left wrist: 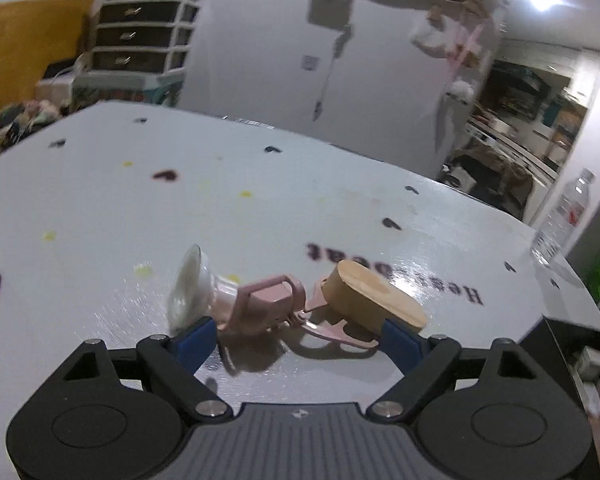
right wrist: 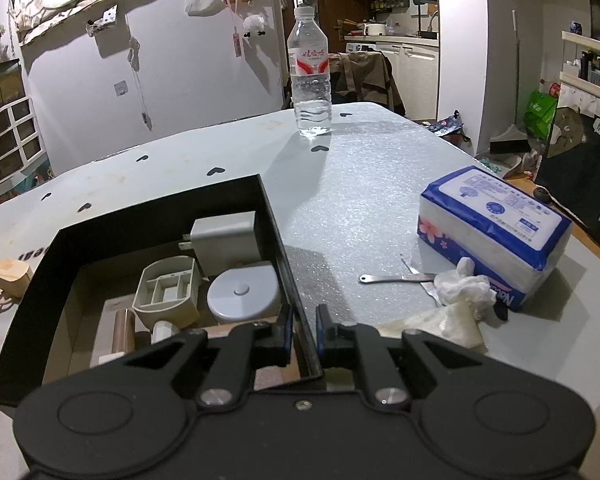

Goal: Organize rigid objects
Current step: 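Grasp the pink suction hook with the left tool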

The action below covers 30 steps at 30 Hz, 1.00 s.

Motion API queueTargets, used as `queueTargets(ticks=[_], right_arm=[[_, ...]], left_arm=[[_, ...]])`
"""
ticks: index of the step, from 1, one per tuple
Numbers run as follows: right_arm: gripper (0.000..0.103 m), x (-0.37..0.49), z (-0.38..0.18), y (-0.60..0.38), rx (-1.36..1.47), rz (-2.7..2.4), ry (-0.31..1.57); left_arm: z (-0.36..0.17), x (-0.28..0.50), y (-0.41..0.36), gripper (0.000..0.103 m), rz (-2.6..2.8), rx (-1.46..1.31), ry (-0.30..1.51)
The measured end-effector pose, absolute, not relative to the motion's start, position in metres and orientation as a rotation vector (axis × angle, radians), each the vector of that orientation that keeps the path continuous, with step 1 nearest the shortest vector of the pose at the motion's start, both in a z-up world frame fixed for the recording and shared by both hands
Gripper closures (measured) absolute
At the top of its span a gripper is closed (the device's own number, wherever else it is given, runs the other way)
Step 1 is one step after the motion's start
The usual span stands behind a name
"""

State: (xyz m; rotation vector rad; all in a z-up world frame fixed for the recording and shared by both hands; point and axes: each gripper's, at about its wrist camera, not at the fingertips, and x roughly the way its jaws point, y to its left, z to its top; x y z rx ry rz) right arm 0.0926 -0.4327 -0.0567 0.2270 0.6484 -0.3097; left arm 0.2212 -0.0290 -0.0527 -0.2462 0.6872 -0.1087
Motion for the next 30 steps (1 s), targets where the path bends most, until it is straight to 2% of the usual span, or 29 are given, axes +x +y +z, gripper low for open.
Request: queueTargets(ticks=[6, 11, 13, 30], right_arm=[[0.090, 0.093, -0.057, -0.433, 0.229, -0.309, 0.652], [0.090, 0.093, -0.058, -0.434, 0.231, -0.302, 0.653], [0.090, 0.094, -0.058, -0.434, 0.232, -0.301, 0.653], [0.090, 0.096, -0.058, -0.434, 0.235, -0.295, 0.658]], left_arm=[[-0.064, 0.239, -0.036, 0.015, 0.031, -0.304, 0.688], [-0.072, 0.246, -0.038, 0.031, 0.070, -0.292, 0.693], [-0.072, 0.245, -0.036, 0.041, 0.087, -0.281, 0.679], [-0.041, 0.223, -0.023, 0.044, -0.042, -0.256, 0.626]])
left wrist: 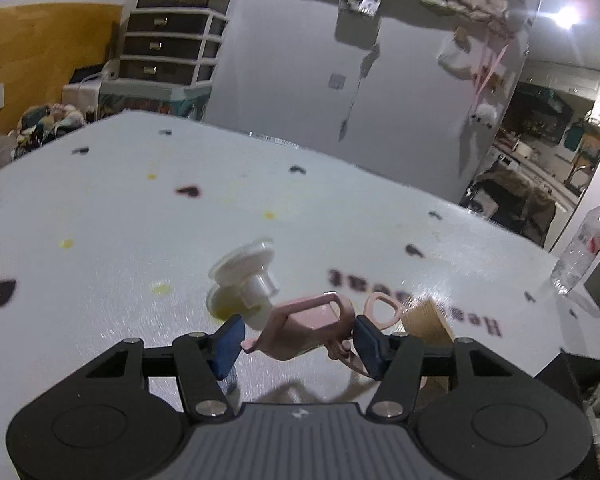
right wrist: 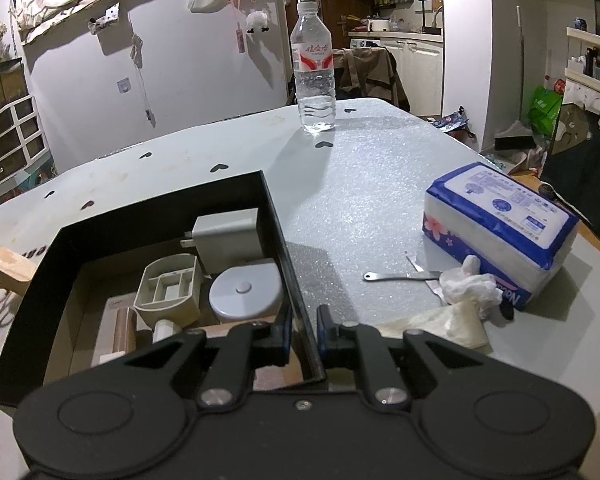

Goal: Organize rigid objects
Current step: 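Grasp the pink suction hook with the left tool, then carry the pink hook over the black box and lower it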

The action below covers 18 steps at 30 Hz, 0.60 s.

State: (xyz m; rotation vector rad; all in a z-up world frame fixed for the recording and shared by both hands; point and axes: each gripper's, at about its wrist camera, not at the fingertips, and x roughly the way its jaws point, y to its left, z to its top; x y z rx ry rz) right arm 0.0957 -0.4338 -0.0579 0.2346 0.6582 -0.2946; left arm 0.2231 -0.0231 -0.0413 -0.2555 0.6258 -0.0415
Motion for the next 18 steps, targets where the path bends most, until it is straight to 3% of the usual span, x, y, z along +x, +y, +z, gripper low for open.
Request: queueTargets(ticks=[9, 18], right_arm=[[0.090, 0.096, -0.058, -0.434, 0.240, -0.294, 0.654], [0.091, 0.094, -0.058, -0.435, 0.250, -0.289, 0.647]], left_arm=[[-0.009, 0.212, -0.025, 0.044, -0.124, -0.248, 0.557], [0.004, 0.214, -0.090, 0.044, -0.421, -0.180, 0.568]])
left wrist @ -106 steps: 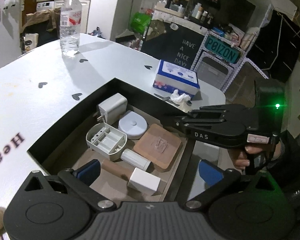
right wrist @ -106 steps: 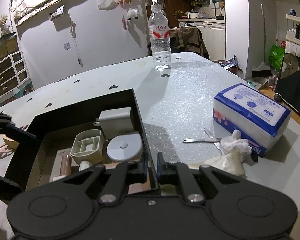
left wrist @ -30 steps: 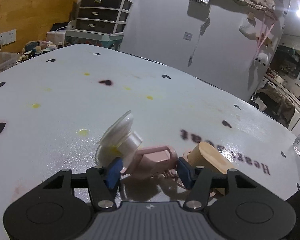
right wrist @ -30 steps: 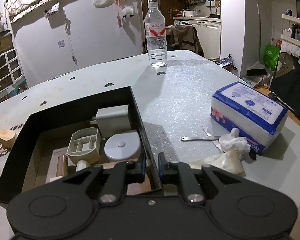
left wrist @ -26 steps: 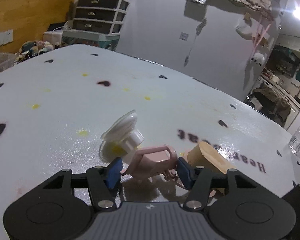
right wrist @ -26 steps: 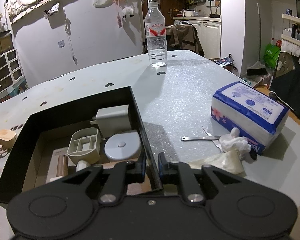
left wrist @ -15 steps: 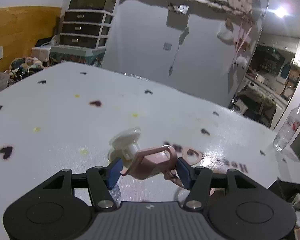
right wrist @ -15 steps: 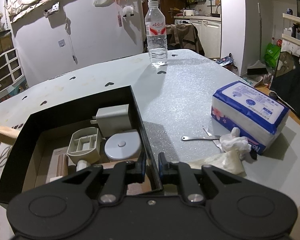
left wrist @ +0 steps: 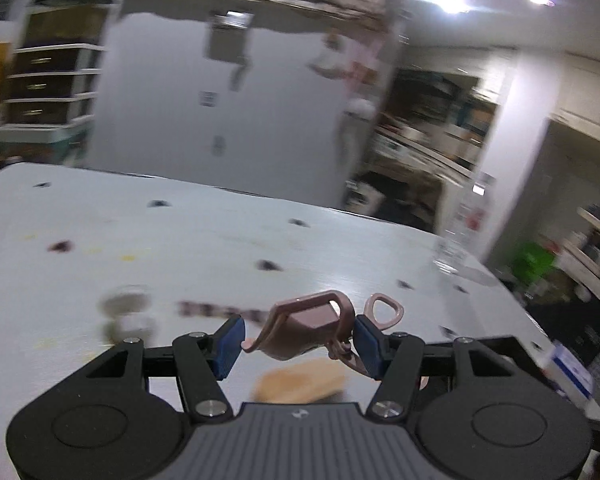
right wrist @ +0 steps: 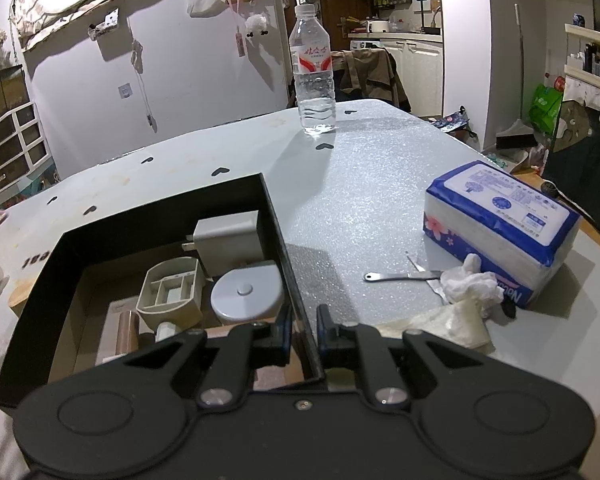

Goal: Organize rigid objects
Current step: 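Carry the pink hook over the black box and lower it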

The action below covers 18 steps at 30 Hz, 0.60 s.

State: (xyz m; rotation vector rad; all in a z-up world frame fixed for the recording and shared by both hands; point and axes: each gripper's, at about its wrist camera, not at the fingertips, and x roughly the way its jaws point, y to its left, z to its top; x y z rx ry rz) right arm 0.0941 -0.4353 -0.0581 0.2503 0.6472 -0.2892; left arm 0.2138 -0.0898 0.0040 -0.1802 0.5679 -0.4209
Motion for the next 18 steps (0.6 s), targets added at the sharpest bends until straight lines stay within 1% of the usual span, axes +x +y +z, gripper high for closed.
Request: queueTargets(ticks=[11, 18], right_arm=[[0.092, 0.094, -0.057, -0.438, 0.260, -0.285, 0.654], [0.092, 0.094, -0.058, -0.440, 0.262, -0.280, 0.653]], left_arm=[[0.000, 0.216, -0.192, 0.044, -0.746, -0.057, 0.644], [-0.017, 0.221, -0.258, 0.044, -0.893, 0.117, 0.707]])
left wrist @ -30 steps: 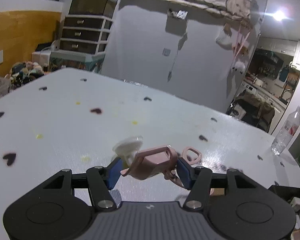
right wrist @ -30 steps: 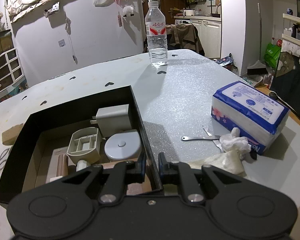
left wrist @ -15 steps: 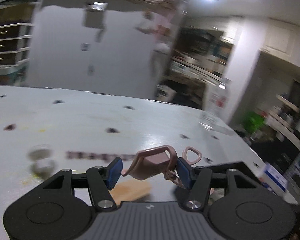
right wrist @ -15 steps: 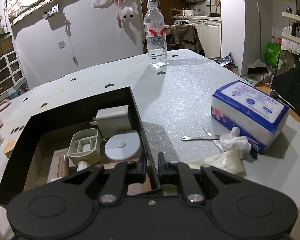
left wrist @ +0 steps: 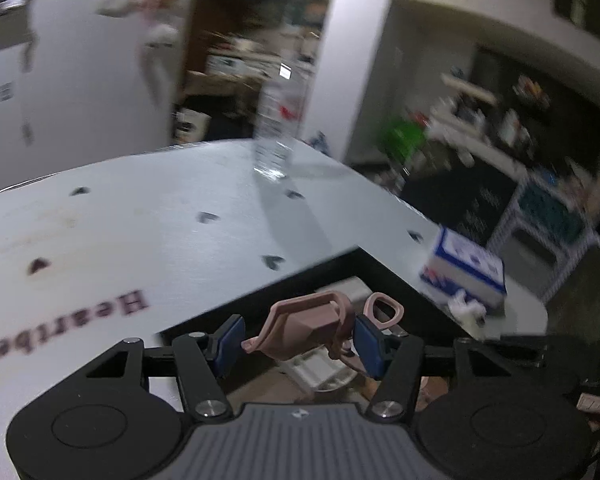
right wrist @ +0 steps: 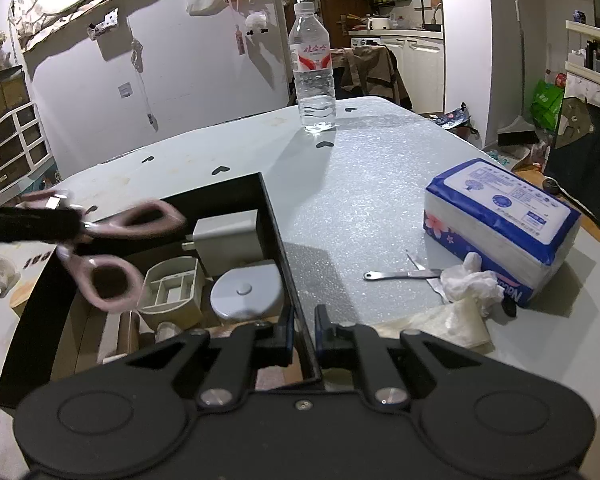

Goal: Organize rigid objects
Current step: 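Carry the pink hook over the black box and lower it, then move the empty left tool back to the white suction cup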

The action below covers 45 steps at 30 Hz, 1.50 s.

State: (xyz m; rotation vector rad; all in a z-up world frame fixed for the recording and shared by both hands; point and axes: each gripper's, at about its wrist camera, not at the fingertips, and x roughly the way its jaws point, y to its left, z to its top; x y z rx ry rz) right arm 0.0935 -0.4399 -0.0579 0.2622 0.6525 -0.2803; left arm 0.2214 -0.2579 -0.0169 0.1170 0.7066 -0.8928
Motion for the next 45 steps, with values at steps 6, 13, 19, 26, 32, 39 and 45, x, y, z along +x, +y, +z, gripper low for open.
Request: queueTargets(ticks=[6, 13, 19, 26, 32, 39, 45], right_arm=[[0.092, 0.094, -0.058, -0.440, 0.264, -0.279, 0.653], [0.092, 0.094, -0.058, -0.440, 0.267, -0.277, 0.652], [0.093, 0.093, -0.058, -0.440, 0.268, -0.278, 0.652], [0.093, 0.094, -0.058, -0.439, 0.267, -0.279, 0.654], [0.092, 0.093, -0.058, -0.439, 0.270, -0.282, 0.653], [0.092, 0.093, -0.058, -0.439, 0.270, -0.282, 0.653], [0.092, 0.094, -0.058, -0.439, 0.266, -0.286, 0.655]], left_arm=[[-0.032, 0.232, -0.293, 0.044, -0.936, 0.216, 0.736], [-0.041, 0.244, -0.310, 0.043, -0.991, 0.262, 0.783], [-0.050, 0.255, -0.313, 0.039, -0.977, 0.233, 0.813], [-0.046, 0.249, -0.307, 0.016, -0.981, 0.203, 0.807], [-0.036, 0.243, -0.294, 0.010, -0.966, 0.172, 0.786], [-0.019, 0.232, -0.266, 0.002, -0.951, 0.098, 0.749], [-0.004, 0.225, -0.232, 0.000, -0.881, 0.056, 0.703]])
